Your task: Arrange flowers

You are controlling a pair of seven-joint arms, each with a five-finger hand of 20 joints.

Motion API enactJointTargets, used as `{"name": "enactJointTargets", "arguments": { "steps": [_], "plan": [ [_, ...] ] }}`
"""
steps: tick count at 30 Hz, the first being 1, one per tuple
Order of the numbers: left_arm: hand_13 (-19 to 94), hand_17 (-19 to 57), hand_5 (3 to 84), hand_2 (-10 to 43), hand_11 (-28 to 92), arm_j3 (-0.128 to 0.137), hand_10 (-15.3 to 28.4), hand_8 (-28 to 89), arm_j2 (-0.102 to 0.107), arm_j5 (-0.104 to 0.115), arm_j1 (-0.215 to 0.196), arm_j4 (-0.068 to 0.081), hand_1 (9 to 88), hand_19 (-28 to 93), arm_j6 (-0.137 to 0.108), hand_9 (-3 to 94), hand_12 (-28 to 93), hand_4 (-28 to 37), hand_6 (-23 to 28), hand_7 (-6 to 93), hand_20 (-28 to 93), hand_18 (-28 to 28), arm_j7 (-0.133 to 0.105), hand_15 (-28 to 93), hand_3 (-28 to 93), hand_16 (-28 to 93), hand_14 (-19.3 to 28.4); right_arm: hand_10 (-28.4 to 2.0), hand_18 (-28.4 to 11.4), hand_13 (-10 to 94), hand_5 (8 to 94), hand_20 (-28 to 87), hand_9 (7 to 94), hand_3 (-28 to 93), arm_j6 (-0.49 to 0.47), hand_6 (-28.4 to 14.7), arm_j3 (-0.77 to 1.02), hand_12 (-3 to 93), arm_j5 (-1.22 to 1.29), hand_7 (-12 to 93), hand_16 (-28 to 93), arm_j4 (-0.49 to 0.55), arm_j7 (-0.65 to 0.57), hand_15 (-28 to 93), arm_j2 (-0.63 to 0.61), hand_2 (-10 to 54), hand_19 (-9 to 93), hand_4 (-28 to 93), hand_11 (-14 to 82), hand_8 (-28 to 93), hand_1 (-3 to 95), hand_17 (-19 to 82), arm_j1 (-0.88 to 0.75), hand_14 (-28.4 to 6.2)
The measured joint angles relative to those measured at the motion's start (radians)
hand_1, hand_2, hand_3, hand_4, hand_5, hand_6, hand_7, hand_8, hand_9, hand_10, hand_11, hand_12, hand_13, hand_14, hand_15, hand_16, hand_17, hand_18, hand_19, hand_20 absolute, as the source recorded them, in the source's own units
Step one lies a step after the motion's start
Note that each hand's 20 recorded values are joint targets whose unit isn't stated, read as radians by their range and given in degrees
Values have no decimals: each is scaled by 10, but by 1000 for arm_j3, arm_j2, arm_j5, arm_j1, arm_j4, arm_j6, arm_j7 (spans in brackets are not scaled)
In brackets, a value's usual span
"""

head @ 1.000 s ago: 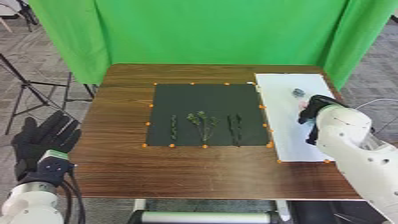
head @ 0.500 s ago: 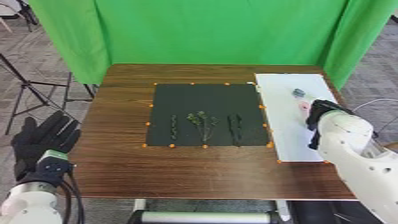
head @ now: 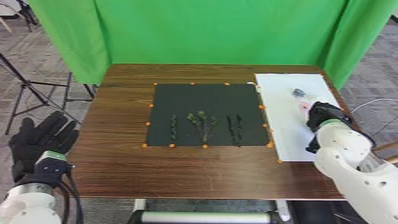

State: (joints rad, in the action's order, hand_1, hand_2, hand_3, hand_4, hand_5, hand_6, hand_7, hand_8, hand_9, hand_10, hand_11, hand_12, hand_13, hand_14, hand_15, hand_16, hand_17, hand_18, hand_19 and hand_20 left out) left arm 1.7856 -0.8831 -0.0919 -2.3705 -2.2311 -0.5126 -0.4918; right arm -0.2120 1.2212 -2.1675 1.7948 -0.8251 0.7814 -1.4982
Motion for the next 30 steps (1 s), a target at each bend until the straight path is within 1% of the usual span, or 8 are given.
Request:
{"name": "enactJointTargets", "arguments": {
  "steps": [6, 11, 16, 19, 23, 27, 30],
  "plan": [
    [311, -39, 468, 122, 307, 6, 153, -124, 0, 1, 0, 0, 274, 429, 1, 420, 93, -283, 87, 217, 127, 152, -1, 548, 728, -103, 170, -95, -81, 802, 605, 83, 775, 736, 35, -10, -17, 493, -30, 546, 481, 99, 58, 353, -4, -95, 932, -282, 214, 127, 691, 547, 5, -13],
    [311, -39, 467, 121, 307, 21, 153, -124, 0, 2, 1, 0, 273, 429, 2, 420, 92, -283, 87, 217, 128, 152, -3, 548, 730, -103, 170, -95, -80, 800, 605, 87, 775, 739, 48, -9, -80, 494, -1, 548, 488, 146, 96, 351, 9, -95, 932, -281, 213, 129, 690, 546, 83, -13],
    [311, -39, 468, 121, 307, 46, 153, -124, 1, 7, -9, -3, 273, 429, 1, 420, 92, -283, 87, 217, 127, 152, -16, 549, 730, -103, 170, -95, -78, 799, 600, 94, 774, 739, 54, -9, -141, 497, 148, 552, 490, 132, 156, 352, 77, -95, 932, -276, 214, 128, 687, 544, 204, -13],
    [311, -39, 468, 121, 307, 52, 153, -124, 2, 9, -11, -3, 273, 429, 0, 420, 92, -283, 86, 218, 128, 152, -20, 549, 730, -103, 170, -96, -78, 795, 595, 99, 772, 737, 55, -9, -233, 497, 190, 555, 490, 89, 193, 354, 132, -95, 932, -275, 215, 127, 688, 541, 304, -13],
    [311, -39, 468, 120, 309, 47, 153, -125, 9, 9, -3, -1, 272, 429, 0, 420, 92, -283, 87, 219, 128, 153, -19, 551, 731, -103, 170, -96, -82, 788, 582, 112, 758, 728, 56, -10, -344, 499, 211, 567, 491, 34, 274, 363, 218, -95, 930, -269, 223, 121, 688, 531, 415, -14],
    [311, -39, 468, 120, 311, 24, 154, -125, 19, 8, 27, 10, 272, 430, 1, 420, 92, -283, 87, 219, 127, 152, -15, 552, 731, -104, 170, -96, -84, 786, 574, 118, 754, 716, 58, -11, -427, 494, 318, 572, 486, -24, 384, 368, 308, -95, 924, -267, 228, 117, 693, 530, 499, -14],
    [312, -39, 468, 120, 316, 6, 154, -126, 26, 8, 53, 19, 272, 432, 1, 422, 92, -283, 86, 221, 128, 153, -12, 555, 731, -104, 170, -97, -85, 784, 573, 126, 754, 711, 53, -12, -483, 491, 338, 575, 485, -69, 408, 371, 375, -95, 920, -266, 231, 113, 696, 529, 541, -14]
  ]
}}
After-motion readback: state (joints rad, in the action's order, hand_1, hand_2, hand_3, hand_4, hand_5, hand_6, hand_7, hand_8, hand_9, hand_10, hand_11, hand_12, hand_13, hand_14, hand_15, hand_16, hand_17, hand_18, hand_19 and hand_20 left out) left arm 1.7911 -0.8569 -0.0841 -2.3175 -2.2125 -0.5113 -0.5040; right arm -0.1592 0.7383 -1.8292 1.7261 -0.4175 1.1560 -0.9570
